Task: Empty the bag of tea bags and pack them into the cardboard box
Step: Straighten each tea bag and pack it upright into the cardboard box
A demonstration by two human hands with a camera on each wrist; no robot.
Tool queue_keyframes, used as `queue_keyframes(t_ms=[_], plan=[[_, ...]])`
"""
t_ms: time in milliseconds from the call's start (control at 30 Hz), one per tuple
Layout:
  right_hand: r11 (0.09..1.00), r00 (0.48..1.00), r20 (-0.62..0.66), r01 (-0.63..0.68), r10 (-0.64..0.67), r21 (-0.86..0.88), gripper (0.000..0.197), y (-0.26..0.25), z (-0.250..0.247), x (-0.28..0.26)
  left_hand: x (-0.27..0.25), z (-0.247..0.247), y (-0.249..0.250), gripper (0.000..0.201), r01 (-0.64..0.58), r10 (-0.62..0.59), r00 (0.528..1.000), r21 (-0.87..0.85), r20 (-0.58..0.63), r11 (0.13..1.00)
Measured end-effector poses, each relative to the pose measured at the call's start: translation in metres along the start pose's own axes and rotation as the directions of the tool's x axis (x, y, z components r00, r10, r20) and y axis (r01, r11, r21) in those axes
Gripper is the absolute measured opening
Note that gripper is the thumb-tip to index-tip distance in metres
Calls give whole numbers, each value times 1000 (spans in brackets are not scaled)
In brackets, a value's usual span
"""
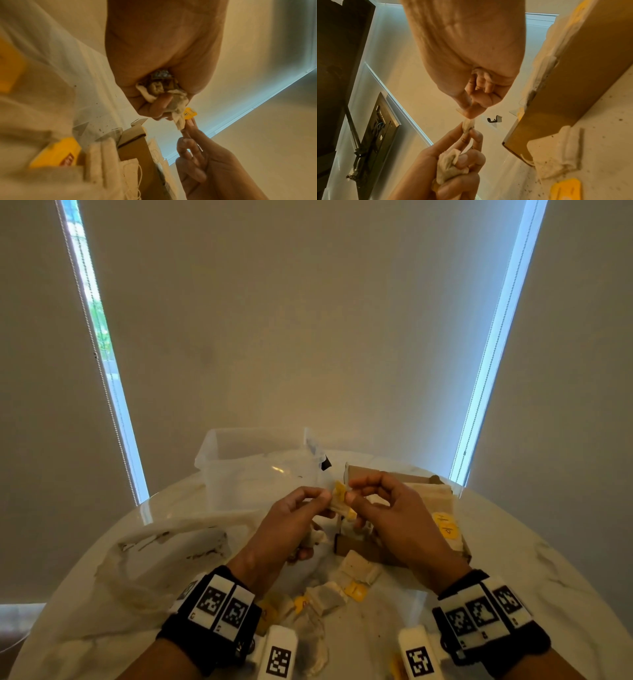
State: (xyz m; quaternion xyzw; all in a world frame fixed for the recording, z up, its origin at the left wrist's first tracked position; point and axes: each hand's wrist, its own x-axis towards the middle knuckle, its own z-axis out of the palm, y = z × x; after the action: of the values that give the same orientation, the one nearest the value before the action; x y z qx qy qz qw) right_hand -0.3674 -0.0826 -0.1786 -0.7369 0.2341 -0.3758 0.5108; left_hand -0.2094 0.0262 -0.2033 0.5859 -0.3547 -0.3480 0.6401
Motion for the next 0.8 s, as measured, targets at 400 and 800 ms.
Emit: queue_keyframes(t_ms=[400,800], plan=[[997,998,-3,-67,67,-31,31,2,5,0,2,-1,-3,25,-12,13,1000,48,-20,999],[955,985,-123,84,-124,-284,18,-11,-62,28,0,2,-6,28,19,-19,1000,72,3,997]])
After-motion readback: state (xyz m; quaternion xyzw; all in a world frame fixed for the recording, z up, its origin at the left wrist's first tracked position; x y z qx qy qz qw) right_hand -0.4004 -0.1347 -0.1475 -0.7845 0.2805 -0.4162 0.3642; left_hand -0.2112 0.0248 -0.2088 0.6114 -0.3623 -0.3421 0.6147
